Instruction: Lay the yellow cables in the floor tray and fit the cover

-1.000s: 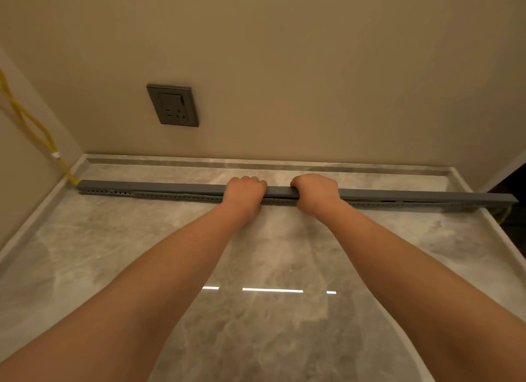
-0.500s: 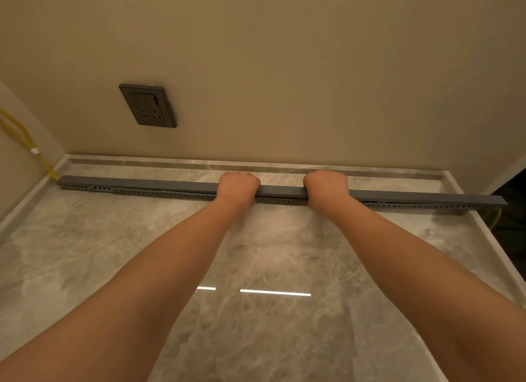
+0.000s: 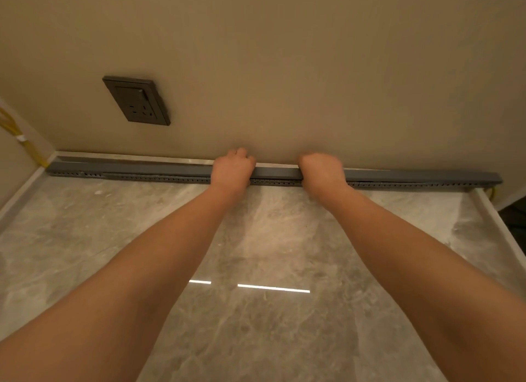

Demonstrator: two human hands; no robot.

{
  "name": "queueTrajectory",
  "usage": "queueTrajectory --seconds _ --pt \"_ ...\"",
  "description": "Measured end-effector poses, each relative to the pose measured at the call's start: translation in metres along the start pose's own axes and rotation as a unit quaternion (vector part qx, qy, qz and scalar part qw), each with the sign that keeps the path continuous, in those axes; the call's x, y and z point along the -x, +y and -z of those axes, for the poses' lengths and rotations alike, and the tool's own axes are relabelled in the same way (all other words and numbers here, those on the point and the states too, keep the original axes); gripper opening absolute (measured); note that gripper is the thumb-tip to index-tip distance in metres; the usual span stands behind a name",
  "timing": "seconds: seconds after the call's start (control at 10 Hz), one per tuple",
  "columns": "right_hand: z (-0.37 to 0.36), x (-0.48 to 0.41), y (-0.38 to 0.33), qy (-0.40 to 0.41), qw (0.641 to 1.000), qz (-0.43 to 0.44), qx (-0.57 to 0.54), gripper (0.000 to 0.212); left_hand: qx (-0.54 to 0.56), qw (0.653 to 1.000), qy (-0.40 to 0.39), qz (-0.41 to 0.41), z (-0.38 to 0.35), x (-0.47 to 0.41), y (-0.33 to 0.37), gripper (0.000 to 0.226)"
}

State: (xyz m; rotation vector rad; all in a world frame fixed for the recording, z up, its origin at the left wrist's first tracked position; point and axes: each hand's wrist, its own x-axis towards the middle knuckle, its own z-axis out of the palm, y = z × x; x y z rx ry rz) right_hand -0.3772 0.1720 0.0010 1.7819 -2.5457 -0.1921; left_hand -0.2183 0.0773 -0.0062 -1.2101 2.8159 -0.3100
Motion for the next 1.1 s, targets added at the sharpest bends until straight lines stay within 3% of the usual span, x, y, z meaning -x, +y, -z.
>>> queueTrajectory --seconds 0.6,0.9,1.1 --pt "0.000 0.002 -0.004 0.018 1.000 -0.005 -0.004 0.029 0.031 0.999 0.014 0.018 -0.002 -0.005 0.003 0.032" --pt "0.008 0.023 -0.003 -0.083 0.986 -0.029 -0.140 0.038 0.072 0.997 -0.012 -0.003 0.021 0.017 0.015 0.033" --pt "0.031 0.051 -0.011 -0.068 0.972 -0.032 -0.225 0.038 0.150 0.988 0.017 0.022 0.047 0.038 0.026 0.035"
